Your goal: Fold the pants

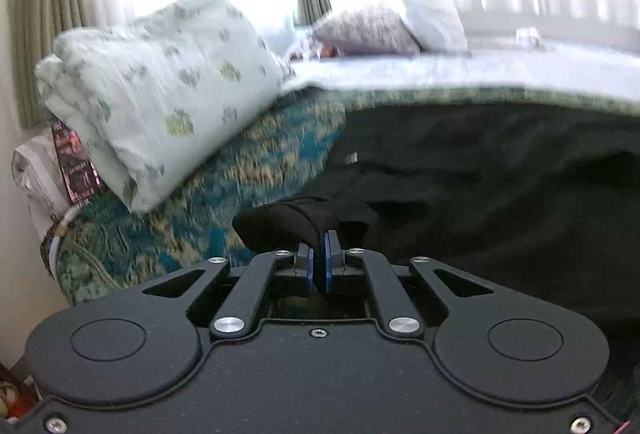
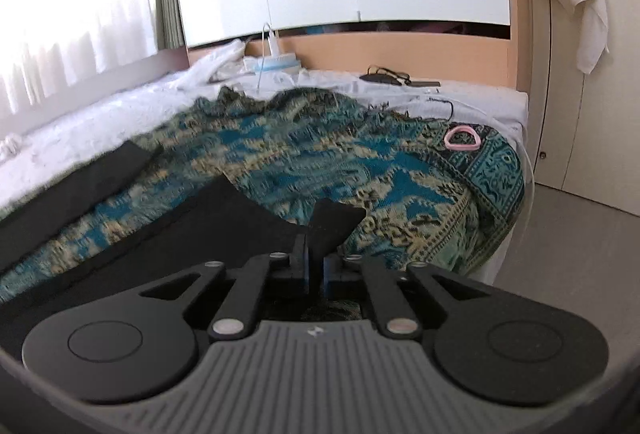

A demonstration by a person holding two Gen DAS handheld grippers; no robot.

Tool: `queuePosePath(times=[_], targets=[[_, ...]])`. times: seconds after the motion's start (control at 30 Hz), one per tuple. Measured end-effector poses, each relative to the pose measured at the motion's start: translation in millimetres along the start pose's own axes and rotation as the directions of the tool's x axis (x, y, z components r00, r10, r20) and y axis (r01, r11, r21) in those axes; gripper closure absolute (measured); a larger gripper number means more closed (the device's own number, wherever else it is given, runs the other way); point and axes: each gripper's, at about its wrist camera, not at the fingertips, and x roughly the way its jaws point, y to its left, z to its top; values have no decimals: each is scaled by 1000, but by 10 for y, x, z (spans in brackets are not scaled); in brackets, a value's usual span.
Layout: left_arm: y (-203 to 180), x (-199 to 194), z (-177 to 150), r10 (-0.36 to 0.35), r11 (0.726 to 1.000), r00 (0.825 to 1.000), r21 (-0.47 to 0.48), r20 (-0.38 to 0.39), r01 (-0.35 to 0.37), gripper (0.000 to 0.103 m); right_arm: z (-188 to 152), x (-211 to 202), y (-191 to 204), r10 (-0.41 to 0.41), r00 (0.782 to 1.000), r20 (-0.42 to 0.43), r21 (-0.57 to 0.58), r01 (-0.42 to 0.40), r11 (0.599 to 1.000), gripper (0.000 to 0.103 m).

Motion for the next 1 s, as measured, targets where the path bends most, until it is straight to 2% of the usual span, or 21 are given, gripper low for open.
queuePosePath(times=[0.1,0.2,0.23,0.27,0.3,0.37,0.43,0.5,0.57,0.67,0.73,0.8,0.87,1.0], targets=[[-56,100,-108,1,1000,998,16,-58,0,96,-93,149,-46,-22,998,-51,6,22,1000,93],[-118,147,-187,12,999,997,31,-78,-10,94,-158,158,-49,-28,999,-33,-2,28,1000,87],[-126,151,-185,14,999,997,32,-82,-12,92,-144,146,-30,-34,999,-31,-16,34,999,79],[-130,136,-175,13,1000,996,27,-84,-11,88,-126,138,-17,-32,999,-32,-22,32,999,64],[-120,126,-146,5,1000,996,18,-86,-3,75,-102,126,-15,-29,999,-34,-18,28,999,50],[-89,78,-64,-8,1000,996,-7,-83,8,48,-31,83,-47,-7,999,-34,10,8,1000,27],[-78,-5,35,-10,1000,998,-14,-57,10,42,42,12,-69,24,1000,-17,35,-23,999,24],[-65,-74,148,-19,1000,999,-18,-37,18,30,116,-47,-45,30,1000,-6,35,-30,999,19],[-59,-127,271,-43,999,999,-32,-20,42,22,196,-117,3,53,998,13,33,-54,998,14],[-114,-167,491,-118,992,993,-33,0,118,19,347,-213,127,104,994,28,24,-105,994,11],[-181,-145,665,-151,988,988,-39,-13,150,17,451,-257,258,142,989,31,21,-142,990,8],[-257,-98,842,-199,979,979,-56,-32,197,14,543,-281,391,183,982,35,25,-184,983,0],[-334,-30,1019,-244,967,969,-82,-42,240,13,630,-287,545,225,974,40,29,-226,974,0],[-518,172,1320,-292,950,954,-136,-70,280,9,770,-247,863,272,962,31,38,-273,961,0]])
